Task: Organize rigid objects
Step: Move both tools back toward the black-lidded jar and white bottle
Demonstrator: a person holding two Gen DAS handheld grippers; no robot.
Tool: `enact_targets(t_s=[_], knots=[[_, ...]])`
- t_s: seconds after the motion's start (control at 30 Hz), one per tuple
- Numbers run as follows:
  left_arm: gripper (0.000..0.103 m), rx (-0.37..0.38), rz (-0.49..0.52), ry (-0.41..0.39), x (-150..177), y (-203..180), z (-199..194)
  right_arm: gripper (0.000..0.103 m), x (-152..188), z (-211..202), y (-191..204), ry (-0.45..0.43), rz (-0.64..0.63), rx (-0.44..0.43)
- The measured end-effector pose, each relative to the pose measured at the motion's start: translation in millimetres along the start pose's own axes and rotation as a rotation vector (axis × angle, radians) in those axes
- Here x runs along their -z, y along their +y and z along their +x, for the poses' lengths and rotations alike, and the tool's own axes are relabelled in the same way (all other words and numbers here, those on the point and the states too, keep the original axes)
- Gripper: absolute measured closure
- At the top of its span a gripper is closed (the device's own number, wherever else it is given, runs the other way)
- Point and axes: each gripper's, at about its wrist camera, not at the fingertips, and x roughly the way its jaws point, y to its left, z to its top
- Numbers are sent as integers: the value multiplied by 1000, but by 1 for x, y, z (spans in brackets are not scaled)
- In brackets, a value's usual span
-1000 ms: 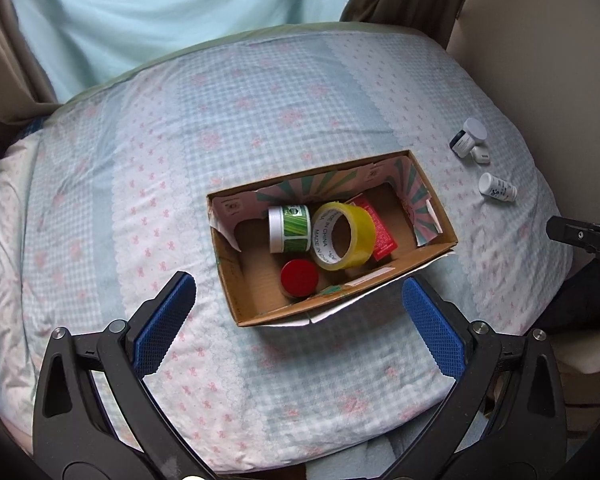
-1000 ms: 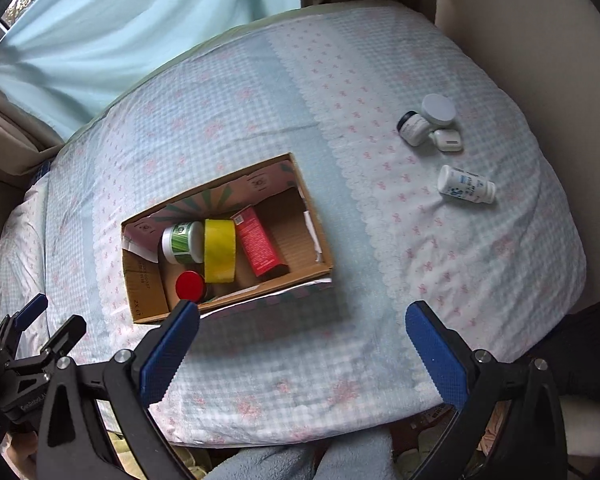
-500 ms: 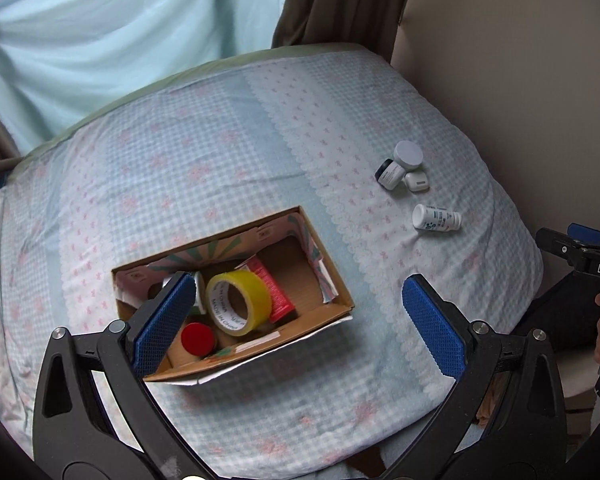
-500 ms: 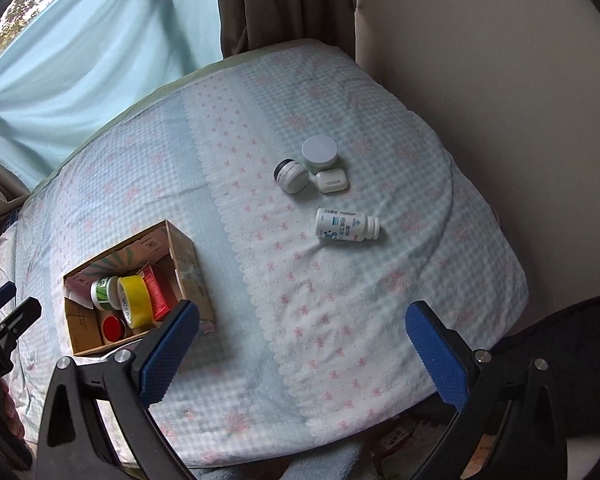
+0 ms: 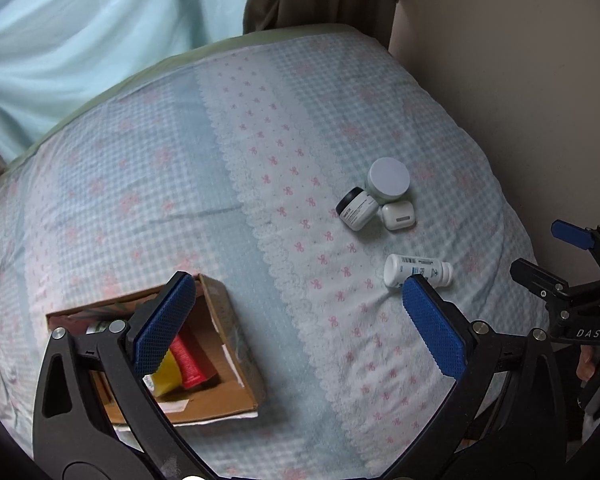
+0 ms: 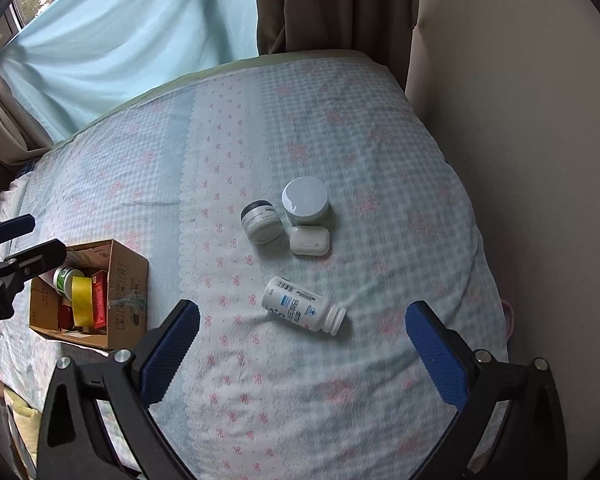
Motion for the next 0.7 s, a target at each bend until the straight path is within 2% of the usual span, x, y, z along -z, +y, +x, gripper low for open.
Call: enact_targets(t_s=[0.17, 0.4, 0.57, 0.7], knots=[[0, 42, 30, 44, -26, -10, 65, 0, -5, 52, -16, -17, -42, 2], [0, 96, 133, 108, -49, -40, 164, 2, -8, 131, -25, -25, -75, -11], [4, 140, 203, 156, -51, -56, 214, 6, -8, 172, -14, -53, -211, -10], [7, 174, 247, 187, -51, -63, 240, 18, -13, 195, -14, -47, -292, -61]])
